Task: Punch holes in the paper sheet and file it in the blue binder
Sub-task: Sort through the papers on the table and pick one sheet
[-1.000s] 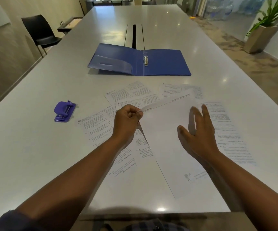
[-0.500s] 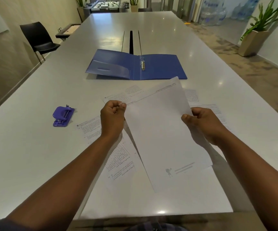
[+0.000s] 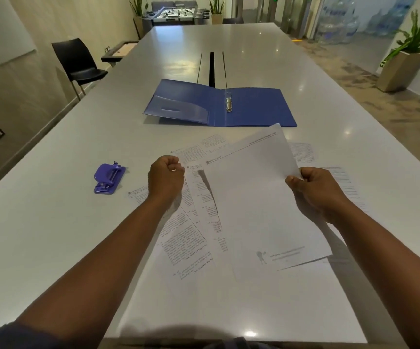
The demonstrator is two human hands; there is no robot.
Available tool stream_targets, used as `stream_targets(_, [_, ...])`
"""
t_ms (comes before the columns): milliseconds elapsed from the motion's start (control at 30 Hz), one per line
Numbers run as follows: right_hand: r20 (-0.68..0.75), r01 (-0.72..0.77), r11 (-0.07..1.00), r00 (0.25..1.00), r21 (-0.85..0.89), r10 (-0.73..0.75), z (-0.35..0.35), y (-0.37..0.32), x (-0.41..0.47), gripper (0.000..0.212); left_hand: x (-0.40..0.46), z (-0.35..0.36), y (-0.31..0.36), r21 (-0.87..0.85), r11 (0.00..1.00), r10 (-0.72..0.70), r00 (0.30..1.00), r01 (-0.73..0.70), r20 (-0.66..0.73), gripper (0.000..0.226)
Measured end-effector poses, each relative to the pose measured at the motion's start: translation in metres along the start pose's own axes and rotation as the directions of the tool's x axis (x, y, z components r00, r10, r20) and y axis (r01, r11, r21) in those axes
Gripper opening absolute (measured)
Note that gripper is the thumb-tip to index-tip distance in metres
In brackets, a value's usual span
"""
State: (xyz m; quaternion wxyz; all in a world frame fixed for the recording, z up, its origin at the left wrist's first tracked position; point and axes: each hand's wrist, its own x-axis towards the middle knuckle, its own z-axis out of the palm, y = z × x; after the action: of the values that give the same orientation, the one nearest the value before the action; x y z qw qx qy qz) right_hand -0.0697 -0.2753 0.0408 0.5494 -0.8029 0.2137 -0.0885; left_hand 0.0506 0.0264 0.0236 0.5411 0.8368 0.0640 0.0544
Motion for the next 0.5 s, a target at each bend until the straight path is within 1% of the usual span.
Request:
stream_targets(33, [-0.003, -0.005, 1.000, 1.000, -0.005, 0.005, 0.002, 0.001, 0.002, 0.005, 0.004, 0.000, -0.002, 0.053, 0.998, -0.029, 0.998, 0.026, 0.053, 0.033])
stream_targets(100, [0.002, -0.022, 1.000, 1.000, -0.008, 0.022, 0.007, 0.002, 0.008, 0.005, 0.010, 0.001, -0.004, 0.103, 0.992, -0.079, 0.989, 0.066, 0.126, 0.043])
stream_targets(233, [0.046, -0.038, 0.999, 0.998, -0.013, 0.039, 0.020, 0.000, 0.017, 0.006, 0.023, 0.004, -0.004, 0.127, 0.982, -0.164, 0.965, 0.140, 0.206, 0.051])
stream_targets(400, [0.064, -0.027, 0.997, 0.997, -0.074, 0.032, 0.032, -0.003, 0.021, 0.007, 0.033, 0.008, -0.003, 0.220, 0.970, -0.161, 0.949, 0.102, 0.272, 0.055])
stream_targets(433, [0.067, -0.028, 0.995, 0.997, -0.093, 0.034, 0.033, -0.002, 0.022, 0.008, 0.035, 0.008, -0.003, 0.237, 0.967, -0.158, 0.945, 0.090, 0.285, 0.054])
stream_targets(500, [0.076, -0.033, 0.991, 0.996, -0.132, 0.044, 0.037, -0.001, 0.024, 0.011, 0.039, 0.009, -0.002, 0.306, 0.951, -0.147, 0.941, 0.049, 0.306, 0.031])
